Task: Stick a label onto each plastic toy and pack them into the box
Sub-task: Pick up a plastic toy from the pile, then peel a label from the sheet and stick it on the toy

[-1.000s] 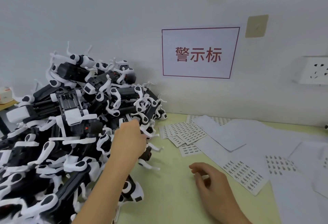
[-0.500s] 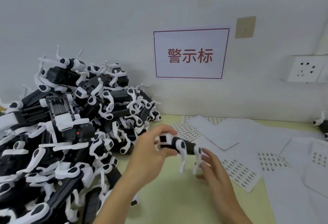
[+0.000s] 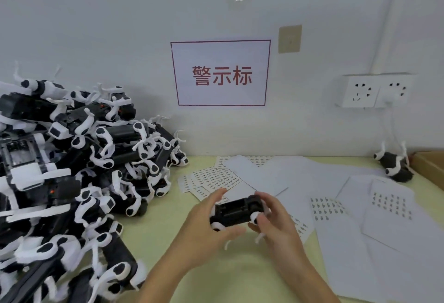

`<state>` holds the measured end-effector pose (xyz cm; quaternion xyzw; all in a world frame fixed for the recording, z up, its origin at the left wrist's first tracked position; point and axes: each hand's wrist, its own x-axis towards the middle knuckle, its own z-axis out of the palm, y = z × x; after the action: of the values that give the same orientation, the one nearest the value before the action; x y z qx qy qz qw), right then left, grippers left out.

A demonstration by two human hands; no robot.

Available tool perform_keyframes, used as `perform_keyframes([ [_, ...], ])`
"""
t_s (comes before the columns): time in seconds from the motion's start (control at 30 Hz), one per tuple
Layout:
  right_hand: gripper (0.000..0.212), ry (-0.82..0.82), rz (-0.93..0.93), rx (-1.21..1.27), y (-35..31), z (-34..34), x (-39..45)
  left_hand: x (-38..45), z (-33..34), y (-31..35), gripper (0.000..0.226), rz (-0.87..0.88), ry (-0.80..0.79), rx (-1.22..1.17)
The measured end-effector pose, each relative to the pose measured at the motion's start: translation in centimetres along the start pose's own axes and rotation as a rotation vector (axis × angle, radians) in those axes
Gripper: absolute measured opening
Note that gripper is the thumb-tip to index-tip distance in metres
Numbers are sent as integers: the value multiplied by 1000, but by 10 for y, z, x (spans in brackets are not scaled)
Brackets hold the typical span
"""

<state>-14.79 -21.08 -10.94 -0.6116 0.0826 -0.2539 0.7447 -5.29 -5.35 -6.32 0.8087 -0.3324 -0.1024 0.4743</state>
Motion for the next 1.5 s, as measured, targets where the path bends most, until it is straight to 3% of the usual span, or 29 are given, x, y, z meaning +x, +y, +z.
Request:
perform_keyframes([
  [0.07, 42, 0, 2, -167, -4, 5, -3, 8, 5, -7, 62, 25, 104, 107],
  [0.2, 44, 58, -88, -463, -11, 2, 0, 22, 4, -21, 51, 115, 162, 311],
  [0.37, 39, 220, -154, -578, -17, -20, 6, 32, 5, -29, 61, 85, 201, 579],
  [0.47, 32, 348, -150, -652, -23, -43, 10, 26, 9, -25, 80, 4, 179, 770],
  [0.57, 25, 525, -151, -632, -34, -67, 13, 12, 18, -12, 89, 48, 267, 739],
  [0.7, 29, 603, -18, -813, -46, -106, 9, -8, 45, 2, 48, 414, 415, 549],
  [0.8, 50, 610, 204, -1099, -47, -126, 1, -7, 78, 5, 33, 647, 241, 416],
  [0.87, 60, 614, 294, -1198, -45, -128, -3, -1, 95, 8, 32, 644, 88, 366],
  [0.97, 74, 560, 366, -1281, -41, -127, -2, 13, 116, 8, 31, 536, -3, 293],
  [1.07, 76, 498, 339, -1179, -40, -121, 0, 20, 124, 4, 34, 452, -51, 218],
  [1.2, 73, 476, 220, -931, -41, -116, 3, 24, 119, 2, 25, 360, 13, 49],
  [1.37, 71, 415, 200, -559, -58, -110, 2, 24, 117, 3, 30, 250, 45, -132],
  [1.5, 74, 318, 205, -432, -57, -93, 8, 26, 117, 4, 25, 126, -1, -329],
])
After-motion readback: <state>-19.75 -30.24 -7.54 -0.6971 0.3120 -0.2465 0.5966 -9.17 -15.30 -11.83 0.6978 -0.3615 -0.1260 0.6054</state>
